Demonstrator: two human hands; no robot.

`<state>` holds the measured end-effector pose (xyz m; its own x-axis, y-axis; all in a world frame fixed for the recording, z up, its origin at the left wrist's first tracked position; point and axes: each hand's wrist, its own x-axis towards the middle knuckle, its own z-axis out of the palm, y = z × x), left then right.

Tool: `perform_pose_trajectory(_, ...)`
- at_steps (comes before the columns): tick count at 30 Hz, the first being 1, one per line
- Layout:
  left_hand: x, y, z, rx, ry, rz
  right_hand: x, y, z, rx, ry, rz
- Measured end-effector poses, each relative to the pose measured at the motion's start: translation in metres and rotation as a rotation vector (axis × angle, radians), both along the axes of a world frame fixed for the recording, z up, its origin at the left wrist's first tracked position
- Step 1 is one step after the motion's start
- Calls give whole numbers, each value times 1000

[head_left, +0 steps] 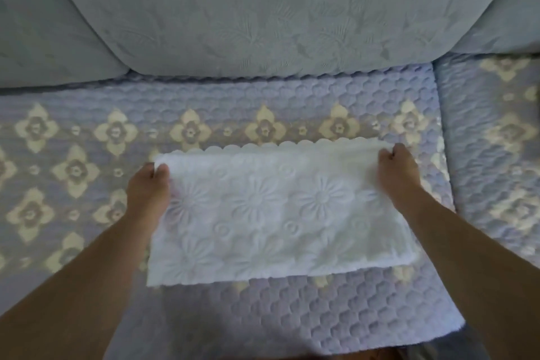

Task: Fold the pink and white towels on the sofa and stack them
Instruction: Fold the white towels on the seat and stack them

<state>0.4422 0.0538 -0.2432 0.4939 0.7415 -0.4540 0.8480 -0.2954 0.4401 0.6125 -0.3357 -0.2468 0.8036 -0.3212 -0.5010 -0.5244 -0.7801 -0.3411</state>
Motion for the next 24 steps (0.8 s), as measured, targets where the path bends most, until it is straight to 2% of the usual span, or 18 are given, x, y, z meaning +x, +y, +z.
perform_pose_trajectory(4, 1, 11, -4, 62, -84, -62, -2, 2, 9, -9, -17, 1)
perform_pose_trajectory(7, 10, 8, -2, 145, -56, -57, 6, 5, 13, 1, -16, 12)
perform_pose_trajectory(9, 10, -3, 2, 294, -34, -29, 4, 10, 14, -41, -73, -3)
perform_pose_trajectory(10, 6, -13, 6, 408, -53, -80, -4, 14, 16, -95, -163, -6)
perform_pose_trajectory(12, -6, -51, 16, 509, -125, -426, -35, 36, 26, -190, -446, 96)
perform_pose_trajectory(13, -11, -76, 20, 464, -133, -652, -55, 53, 31, -167, -555, 213)
perform_pose_trajectory(15, -15, -118, 17, 377, -113, -950, -91, 80, 29, -88, -584, 542)
perform_pose_trajectory(16, -16, -127, 7, 376, -85, -981, -100, 84, 21, -90, -533, 668)
perform_pose_trajectory(17, -14, -126, -3, 365, -25, -945, -99, 79, 11, -114, -459, 717)
perform_pose_trajectory(20, -14, -97, -32, 381, 110, -739, -80, 31, -20, -264, -243, 630)
perform_pose_trajectory(24, -26, -82, -42, 406, 83, -647, -61, 8, -32, -262, -212, 632)
